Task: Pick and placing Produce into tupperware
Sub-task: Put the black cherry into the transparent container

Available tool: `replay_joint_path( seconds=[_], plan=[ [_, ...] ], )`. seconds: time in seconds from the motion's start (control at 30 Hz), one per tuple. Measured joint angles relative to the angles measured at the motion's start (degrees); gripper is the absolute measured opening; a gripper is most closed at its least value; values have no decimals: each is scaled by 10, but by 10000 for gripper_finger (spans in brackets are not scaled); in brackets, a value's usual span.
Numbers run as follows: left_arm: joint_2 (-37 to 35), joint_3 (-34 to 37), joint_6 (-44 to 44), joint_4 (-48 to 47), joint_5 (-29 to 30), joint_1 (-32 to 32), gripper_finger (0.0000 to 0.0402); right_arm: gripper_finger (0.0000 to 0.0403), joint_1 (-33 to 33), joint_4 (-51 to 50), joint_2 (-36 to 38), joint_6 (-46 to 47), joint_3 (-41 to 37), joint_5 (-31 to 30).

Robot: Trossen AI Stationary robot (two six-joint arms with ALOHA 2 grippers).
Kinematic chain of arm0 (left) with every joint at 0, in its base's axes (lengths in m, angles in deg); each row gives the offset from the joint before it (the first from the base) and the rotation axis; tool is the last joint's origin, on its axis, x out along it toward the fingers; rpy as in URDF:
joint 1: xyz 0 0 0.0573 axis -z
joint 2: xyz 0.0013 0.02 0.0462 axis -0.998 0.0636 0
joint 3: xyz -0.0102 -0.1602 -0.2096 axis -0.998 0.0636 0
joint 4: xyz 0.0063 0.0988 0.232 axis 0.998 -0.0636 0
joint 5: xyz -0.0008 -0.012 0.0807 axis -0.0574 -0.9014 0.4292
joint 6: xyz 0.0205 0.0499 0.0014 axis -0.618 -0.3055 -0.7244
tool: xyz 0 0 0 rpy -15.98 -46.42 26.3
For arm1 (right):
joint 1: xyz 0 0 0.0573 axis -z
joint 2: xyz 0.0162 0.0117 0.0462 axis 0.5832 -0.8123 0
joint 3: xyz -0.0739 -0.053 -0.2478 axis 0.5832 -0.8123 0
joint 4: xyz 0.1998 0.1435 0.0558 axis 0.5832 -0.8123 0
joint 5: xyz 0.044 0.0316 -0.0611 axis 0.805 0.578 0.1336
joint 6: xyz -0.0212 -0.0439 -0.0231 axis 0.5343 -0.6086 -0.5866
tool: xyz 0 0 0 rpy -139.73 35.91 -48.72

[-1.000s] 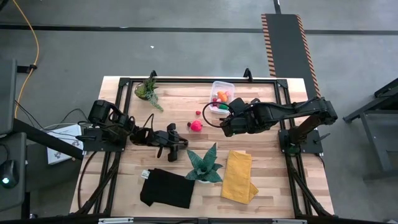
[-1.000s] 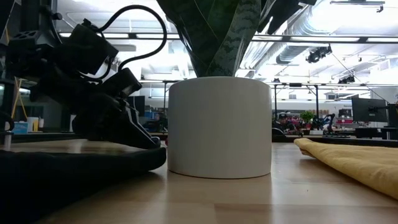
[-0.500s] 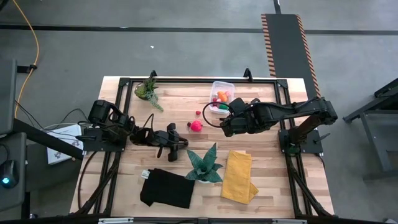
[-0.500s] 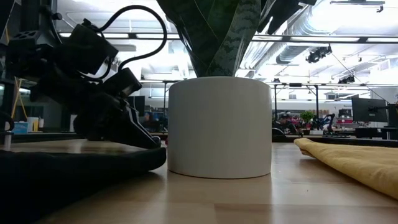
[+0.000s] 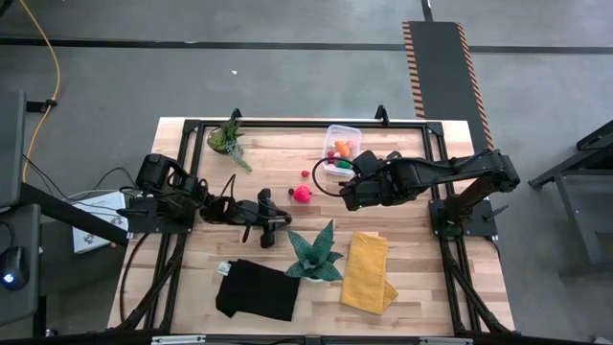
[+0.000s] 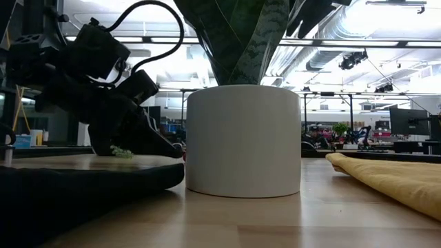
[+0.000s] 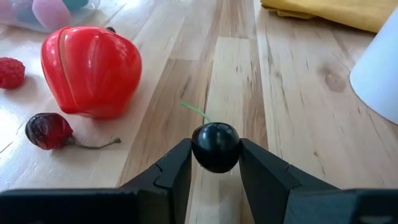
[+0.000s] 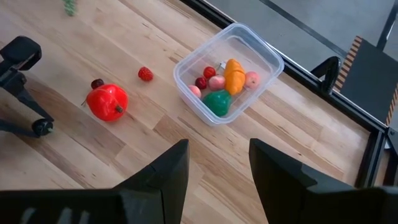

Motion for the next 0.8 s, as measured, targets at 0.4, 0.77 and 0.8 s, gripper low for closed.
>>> replay_joint_path(
  seconds=[0.4,0.77,0.8],
  plan=[
    [-75,0,-18,-9,18,0,122,160,0,0,0,0,0,-4],
    [-186,0,-29,-81,34,0,122,160,0,6,0,0,0,-5],
    [-199,0,-30,-86,34,0,122,160,0,11,0,0,0,-5]
  ],
)
